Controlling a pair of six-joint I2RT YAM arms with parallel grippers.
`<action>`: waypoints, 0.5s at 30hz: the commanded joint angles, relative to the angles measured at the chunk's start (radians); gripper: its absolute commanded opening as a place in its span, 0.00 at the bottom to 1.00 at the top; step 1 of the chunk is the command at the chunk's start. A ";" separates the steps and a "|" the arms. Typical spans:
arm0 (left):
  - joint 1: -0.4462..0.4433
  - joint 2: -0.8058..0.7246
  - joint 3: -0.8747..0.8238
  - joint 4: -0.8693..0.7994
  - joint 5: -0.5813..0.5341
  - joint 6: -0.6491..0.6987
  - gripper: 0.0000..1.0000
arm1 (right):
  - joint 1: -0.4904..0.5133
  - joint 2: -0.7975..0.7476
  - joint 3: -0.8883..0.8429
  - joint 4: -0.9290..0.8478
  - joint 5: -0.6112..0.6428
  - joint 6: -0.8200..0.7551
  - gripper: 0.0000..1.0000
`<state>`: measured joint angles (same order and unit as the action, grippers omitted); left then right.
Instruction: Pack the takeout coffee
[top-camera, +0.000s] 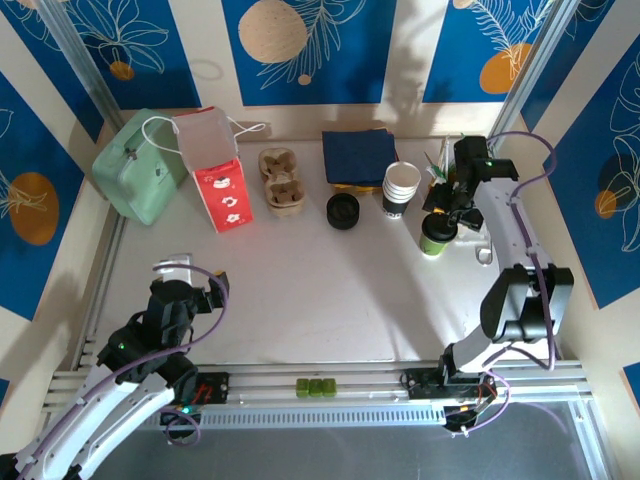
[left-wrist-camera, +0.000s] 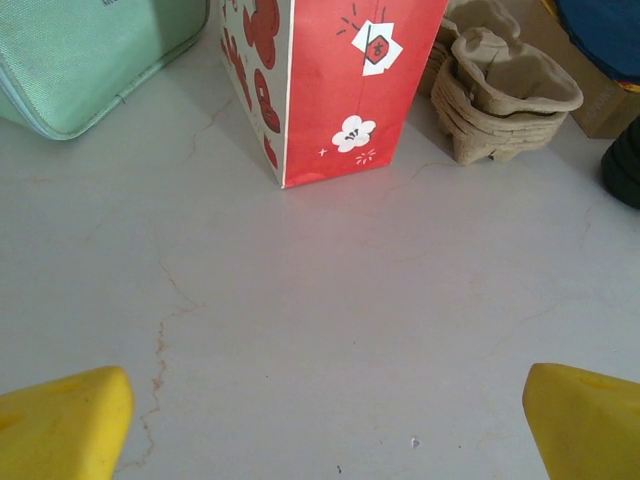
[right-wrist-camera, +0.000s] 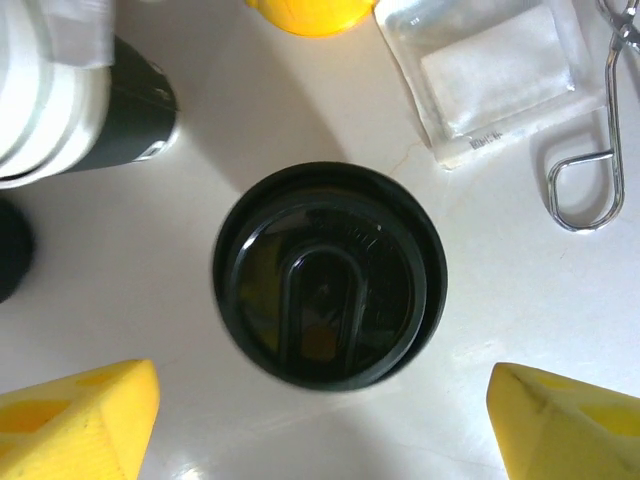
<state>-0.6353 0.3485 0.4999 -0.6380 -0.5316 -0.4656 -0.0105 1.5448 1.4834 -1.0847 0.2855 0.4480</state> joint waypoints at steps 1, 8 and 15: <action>-0.005 -0.002 0.020 -0.009 0.015 -0.006 0.99 | 0.023 -0.118 0.027 -0.046 -0.101 -0.005 0.85; -0.005 0.031 0.035 0.007 0.041 -0.017 0.99 | 0.120 -0.316 -0.102 0.061 -0.260 0.068 0.85; -0.005 0.211 0.082 0.117 0.192 -0.002 1.00 | 0.349 -0.402 -0.234 0.140 -0.200 0.156 0.84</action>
<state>-0.6353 0.4877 0.5323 -0.5945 -0.4324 -0.4717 0.2806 1.1614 1.2926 -0.9874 0.0929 0.5480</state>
